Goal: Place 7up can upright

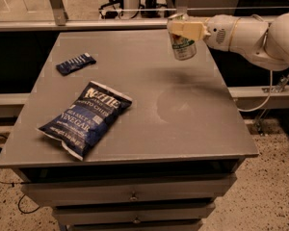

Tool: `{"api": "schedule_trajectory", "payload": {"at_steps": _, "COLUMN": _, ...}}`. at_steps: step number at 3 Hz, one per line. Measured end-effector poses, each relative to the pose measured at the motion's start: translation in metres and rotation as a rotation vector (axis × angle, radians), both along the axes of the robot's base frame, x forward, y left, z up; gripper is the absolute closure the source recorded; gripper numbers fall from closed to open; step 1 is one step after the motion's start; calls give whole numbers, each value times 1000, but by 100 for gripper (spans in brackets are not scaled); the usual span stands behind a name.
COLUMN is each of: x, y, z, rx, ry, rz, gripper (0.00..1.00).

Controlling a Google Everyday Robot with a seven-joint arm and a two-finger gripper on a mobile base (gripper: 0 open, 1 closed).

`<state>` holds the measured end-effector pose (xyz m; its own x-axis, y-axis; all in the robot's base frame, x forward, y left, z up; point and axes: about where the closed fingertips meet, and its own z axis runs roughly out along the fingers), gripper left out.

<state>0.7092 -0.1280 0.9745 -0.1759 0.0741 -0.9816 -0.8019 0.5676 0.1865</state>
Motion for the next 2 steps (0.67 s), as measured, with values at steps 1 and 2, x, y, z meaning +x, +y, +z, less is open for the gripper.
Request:
{"api": "schedule_trajectory", "payload": {"at_steps": 1, "x": -16, "y": 16, "z": 1, "rx": 77, "ry": -85, "rz": 73, "gripper": 100}}
{"api": "schedule_trajectory", "payload": {"at_steps": 2, "x": -17, "y": 17, "z": 1, "rx": 76, "ry": -90, "rz": 77, "gripper": 100}}
